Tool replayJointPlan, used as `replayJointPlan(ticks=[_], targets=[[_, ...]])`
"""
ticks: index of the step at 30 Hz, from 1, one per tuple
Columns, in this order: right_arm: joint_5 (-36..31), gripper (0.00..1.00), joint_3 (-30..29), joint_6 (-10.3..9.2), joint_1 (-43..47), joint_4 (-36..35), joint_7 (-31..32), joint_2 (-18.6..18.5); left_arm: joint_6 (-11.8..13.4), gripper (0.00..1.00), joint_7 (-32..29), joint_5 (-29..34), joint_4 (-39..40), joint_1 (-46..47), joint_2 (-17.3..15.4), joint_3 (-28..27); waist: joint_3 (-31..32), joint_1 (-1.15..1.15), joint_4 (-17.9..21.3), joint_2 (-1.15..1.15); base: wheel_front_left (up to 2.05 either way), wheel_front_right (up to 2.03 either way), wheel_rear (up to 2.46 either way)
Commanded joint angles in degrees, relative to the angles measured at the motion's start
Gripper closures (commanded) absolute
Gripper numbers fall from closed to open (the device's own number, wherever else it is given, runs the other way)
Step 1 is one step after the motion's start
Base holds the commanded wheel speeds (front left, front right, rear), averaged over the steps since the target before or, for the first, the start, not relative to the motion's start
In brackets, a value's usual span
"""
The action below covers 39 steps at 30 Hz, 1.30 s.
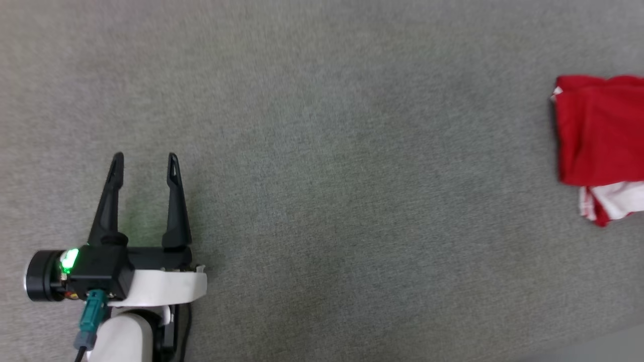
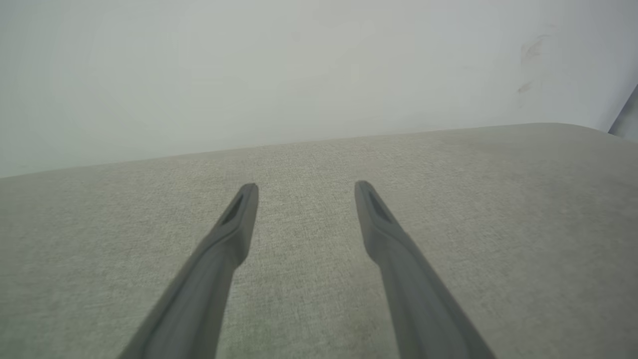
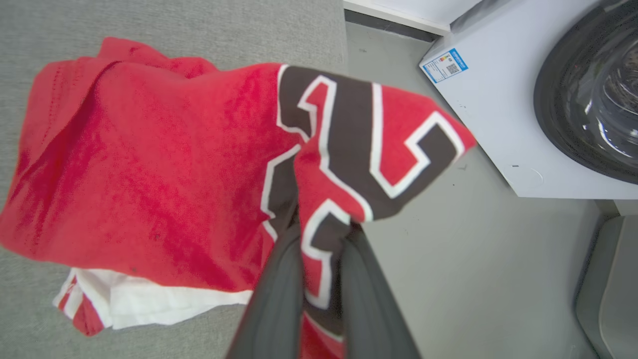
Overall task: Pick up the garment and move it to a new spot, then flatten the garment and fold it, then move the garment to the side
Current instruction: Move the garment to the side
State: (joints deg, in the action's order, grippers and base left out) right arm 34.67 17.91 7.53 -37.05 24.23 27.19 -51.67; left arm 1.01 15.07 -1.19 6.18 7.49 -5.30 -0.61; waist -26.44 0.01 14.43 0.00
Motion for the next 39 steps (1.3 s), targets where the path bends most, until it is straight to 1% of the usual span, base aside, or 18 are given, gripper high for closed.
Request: replayJointPlan(ticks=[1,5,9,10,11,13,16,17,20,21,22,24,27,32,37,39], targets=[[-1.2,1.00,-1.7,-0.09,-2.4,3.1,-1.2,1.4,-0.2,0.00,0.1,0.4,0.9,1.2,-0.7,-0.4,-3.9,-0.01,0.0,0.00,0.00,0.00,0.00],[-5.0,1.00,-3.8,-0.09,-5.2,9.1,-2.8,3.5,-0.4,0.00,0.1,0.6,2.4,2.1,-1.1,-0.8,-6.2,-0.01,-0.1,0.00,0.00,0.00,0.00],[-9.0,1.00,-6.1,-0.10,-7.4,14.2,-5.2,5.8,-0.2,0.00,0.1,0.5,2.9,2.2,-1.2,-0.9,-6.7,-0.01,-0.2,0.00,0.00,0.00,0.00],[-10.1,0.81,-7.2,-0.10,-8.0,15.7,-6.0,6.5,-0.2,0.00,0.1,0.6,2.8,2.1,-1.2,-0.9,-6.5,-0.01,-0.3,0.00,0.00,0.00,0.00],[-11.2,0.00,-8.1,-0.10,-8.2,17.2,-6.5,7.3,-0.2,0.00,0.1,0.6,2.8,2.1,-1.1,-0.9,-6.1,-0.01,-0.4,0.00,0.00,0.00,0.00],[-13.5,0.00,-9.3,-0.10,-8.8,18.9,-7.8,8.6,0.1,0.00,0.1,0.4,2.6,1.7,-0.9,-0.9,-5.3,-0.01,-0.5,0.00,0.00,0.00,0.00],[-17.3,0.00,-10.9,-0.09,-9.5,19.8,-10.2,8.9,0.3,0.00,0.1,0.2,2.1,0.9,-0.5,-0.5,-3.5,-0.01,-0.8,0.00,0.00,0.00,0.00],[-18.9,0.00,-11.0,-0.09,-9.6,19.3,-11.5,8.9,0.5,0.00,0.1,0.1,2.0,0.7,-0.3,-0.4,-2.8,-0.01,-0.9,0.00,0.00,0.00,0.00],[-23.4,0.00,-13.9,-0.09,-10.6,17.6,-17.0,9.1,0.8,0.00,0.1,-0.2,1.5,-0.1,0.3,0.0,-0.6,-0.01,-1.6,0.00,0.00,0.00,0.00],[-25.1,0.00,-14.4,-0.09,-10.6,16.8,-19.0,9.7,1.0,0.00,0.1,-0.4,1.3,-0.4,0.5,0.1,0.2,-0.01,-1.9,0.00,0.00,0.00,0.00],[-25.1,0.00,-14.4,-0.09,-10.6,16.8,-19.0,9.7,1.0,0.00,0.1,-0.4,1.3,-0.4,0.5,0.1,0.2,-0.01,-1.9,0.00,0.00,0.00,0.00],[-28.0,0.00,-16.6,-0.09,-10.5,15.3,-23.1,11.2,1.1,0.00,0.1,-0.6,0.9,-1.0,0.9,0.4,2.1,-0.01,-2.6,0.00,0.00,0.00,0.00],[-32.2,0.00,-19.1,-0.09,-9.6,12.1,-29.2,14.0,1.6,0.00,0.1,-1.0,0.3,-2.3,1.3,0.7,5.0,-0.01,-3.8,0.00,0.00,0.00,0.00],[-37.1,0.00,-21.6,-0.09,-6.8,6.0,-37.3,21.7,2.1,0.00,0.1,-1.6,-1.1,-4.4,1.8,1.4,9.9,-0.01,-6.2,0.00,0.00,0.00,0.00],[-38.0,0.00,-20.4,-0.09,-1.4,-1.6,-41.2,29.2,2.5,0.00,0.1,-2.0,-2.9,-6.5,2.1,1.9,14.1,-0.01,-8.6,0.00,0.00,0.00,0.00],[-37.2,0.00,-19.6,-0.09,1.7,-4.9,-41.9,31.4,2.6,0.00,0.1,-2.2,-3.5,-7.2,2.2,2.1,15.5,-0.01,-9.5,0.00,0.00,0.00,0.00]])
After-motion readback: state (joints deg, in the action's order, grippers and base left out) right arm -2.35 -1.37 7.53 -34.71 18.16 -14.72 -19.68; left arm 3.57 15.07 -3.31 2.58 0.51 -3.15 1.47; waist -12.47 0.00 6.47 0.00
